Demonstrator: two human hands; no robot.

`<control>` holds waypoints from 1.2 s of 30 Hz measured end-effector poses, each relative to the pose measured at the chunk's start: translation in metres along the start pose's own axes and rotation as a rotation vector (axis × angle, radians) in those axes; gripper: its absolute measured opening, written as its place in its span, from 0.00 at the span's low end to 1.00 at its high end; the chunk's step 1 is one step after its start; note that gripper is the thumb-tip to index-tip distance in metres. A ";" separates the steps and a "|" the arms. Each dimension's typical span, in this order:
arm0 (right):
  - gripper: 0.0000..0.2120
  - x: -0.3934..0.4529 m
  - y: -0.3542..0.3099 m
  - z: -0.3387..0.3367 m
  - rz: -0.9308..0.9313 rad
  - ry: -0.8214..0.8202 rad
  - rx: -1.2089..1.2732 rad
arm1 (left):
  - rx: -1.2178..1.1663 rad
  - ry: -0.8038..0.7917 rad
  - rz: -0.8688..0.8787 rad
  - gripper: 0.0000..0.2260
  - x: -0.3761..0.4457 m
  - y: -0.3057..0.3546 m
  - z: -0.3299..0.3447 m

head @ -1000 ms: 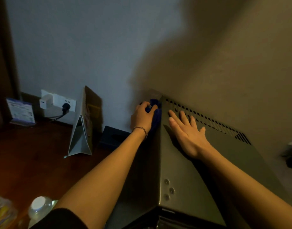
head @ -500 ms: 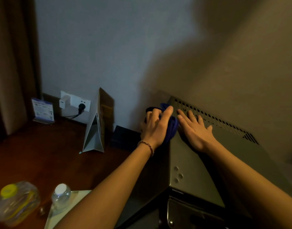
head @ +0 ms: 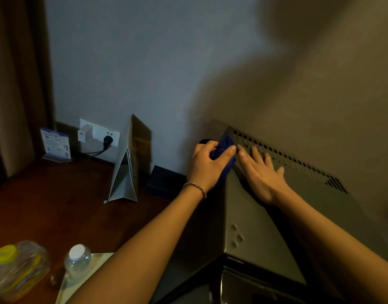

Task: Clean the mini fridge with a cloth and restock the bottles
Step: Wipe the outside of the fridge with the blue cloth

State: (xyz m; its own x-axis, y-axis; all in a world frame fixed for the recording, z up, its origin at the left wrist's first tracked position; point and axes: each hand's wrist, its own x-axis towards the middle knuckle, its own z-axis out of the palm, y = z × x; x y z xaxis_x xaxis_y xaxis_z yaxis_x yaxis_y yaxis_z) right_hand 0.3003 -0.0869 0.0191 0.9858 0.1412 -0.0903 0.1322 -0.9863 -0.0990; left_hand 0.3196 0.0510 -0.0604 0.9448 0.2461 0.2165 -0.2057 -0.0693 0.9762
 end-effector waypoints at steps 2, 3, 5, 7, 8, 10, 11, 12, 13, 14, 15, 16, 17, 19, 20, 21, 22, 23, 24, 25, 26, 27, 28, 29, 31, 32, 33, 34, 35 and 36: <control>0.31 -0.002 -0.002 0.000 -0.002 -0.011 -0.012 | 0.005 0.001 -0.020 0.17 0.014 -0.004 0.004; 0.33 -0.002 -0.003 -0.001 0.000 -0.018 -0.024 | 0.009 -0.002 -0.027 0.17 0.023 -0.008 0.007; 0.39 -0.002 -0.003 -0.002 0.001 -0.025 -0.034 | 0.026 -0.003 -0.053 0.19 0.041 -0.016 0.014; 0.41 -0.002 -0.002 -0.002 -0.005 -0.023 -0.038 | 0.047 0.004 -0.086 0.21 0.059 -0.025 0.021; 0.42 -0.001 -0.002 -0.002 -0.009 -0.022 -0.040 | 0.063 0.011 -0.100 0.21 0.066 -0.031 0.024; 0.42 -0.001 -0.001 -0.002 -0.011 -0.023 -0.043 | 0.079 0.016 -0.141 0.22 0.076 -0.043 0.027; 0.42 0.000 -0.001 -0.002 -0.009 -0.025 -0.046 | 0.079 0.014 -0.167 0.22 0.079 -0.049 0.028; 0.42 0.001 -0.001 -0.002 -0.008 -0.026 -0.051 | 0.078 0.014 -0.188 0.22 0.080 -0.056 0.029; 0.42 0.001 -0.001 -0.002 -0.008 -0.026 -0.056 | 0.079 0.013 -0.205 0.22 0.080 -0.062 0.030; 0.41 0.001 -0.001 -0.002 -0.008 -0.026 -0.060 | 0.082 0.011 -0.215 0.22 0.079 -0.068 0.030; 0.41 0.001 -0.001 -0.002 -0.007 -0.026 -0.061 | 0.087 0.007 -0.224 0.22 0.077 -0.073 0.030; 0.41 0.001 -0.001 -0.003 -0.004 -0.027 -0.059 | 0.093 0.005 -0.228 0.22 0.073 -0.076 0.028; 0.41 0.001 -0.001 -0.003 -0.003 -0.029 -0.056 | 0.100 0.002 -0.232 0.22 0.068 -0.079 0.027; 0.41 0.000 -0.002 -0.003 -0.002 -0.032 -0.053 | 0.092 -0.010 -0.236 0.19 0.051 -0.084 0.021; 0.42 0.000 -0.002 -0.004 0.001 -0.034 -0.051 | 0.081 -0.016 -0.238 0.17 0.039 -0.085 0.017; 0.42 0.000 -0.003 -0.005 0.006 -0.035 -0.048 | 0.083 -0.020 -0.235 0.15 0.024 -0.086 0.013; 0.43 -0.001 -0.004 -0.006 0.011 -0.037 -0.045 | 0.100 -0.018 -0.230 0.15 0.008 -0.086 0.008; 0.43 -0.001 -0.004 -0.006 0.014 -0.041 -0.045 | 0.118 -0.008 -0.227 0.15 -0.010 -0.087 0.003; 0.43 -0.002 -0.005 -0.006 0.014 -0.046 -0.050 | 0.125 0.009 -0.223 0.15 -0.028 -0.085 -0.002; 0.43 -0.003 -0.005 -0.007 0.011 -0.051 -0.059 | 0.115 0.027 -0.217 0.15 -0.046 -0.083 -0.007; 0.42 -0.003 -0.006 -0.007 0.008 -0.053 -0.068 | 0.090 0.045 -0.206 0.15 -0.062 -0.080 -0.011; 0.42 -0.004 -0.007 -0.007 0.010 -0.055 -0.072 | 0.059 0.066 -0.188 0.16 -0.078 -0.076 -0.015; 0.43 -0.005 -0.008 -0.008 0.019 -0.056 -0.067 | 0.031 0.086 -0.168 0.19 -0.092 -0.071 -0.019; 0.43 -0.006 -0.011 -0.009 0.034 -0.057 -0.054 | 0.008 0.107 -0.149 0.22 -0.104 -0.065 -0.023; 0.44 -0.011 -0.018 -0.009 0.066 -0.055 -0.037 | -0.024 0.120 -0.111 0.25 -0.122 -0.052 -0.029; 0.44 -0.014 -0.023 -0.008 0.062 -0.054 -0.042 | -0.037 0.119 -0.084 0.25 -0.128 -0.045 -0.032; 0.43 -0.018 -0.028 -0.005 0.032 -0.054 -0.061 | -0.049 0.121 -0.059 0.25 -0.134 -0.037 -0.034; 0.42 -0.023 -0.034 -0.003 -0.024 -0.059 -0.087 | -0.064 0.123 -0.039 0.25 -0.139 -0.030 -0.036; 0.40 -0.026 -0.039 0.000 -0.087 -0.071 -0.107 | -0.077 0.125 -0.023 0.25 -0.144 -0.024 -0.037; 0.38 -0.028 -0.043 0.001 -0.134 -0.085 -0.116 | -0.087 0.121 -0.008 0.24 -0.147 -0.018 -0.038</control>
State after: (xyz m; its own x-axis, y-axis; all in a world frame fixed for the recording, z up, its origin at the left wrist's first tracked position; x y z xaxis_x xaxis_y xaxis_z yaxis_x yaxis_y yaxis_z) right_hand 0.2667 -0.0487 0.0249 0.9471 0.2737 -0.1676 0.2774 -0.9608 -0.0015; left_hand 0.1749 0.0533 -0.1096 0.9099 0.3614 0.2038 -0.2245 0.0158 0.9743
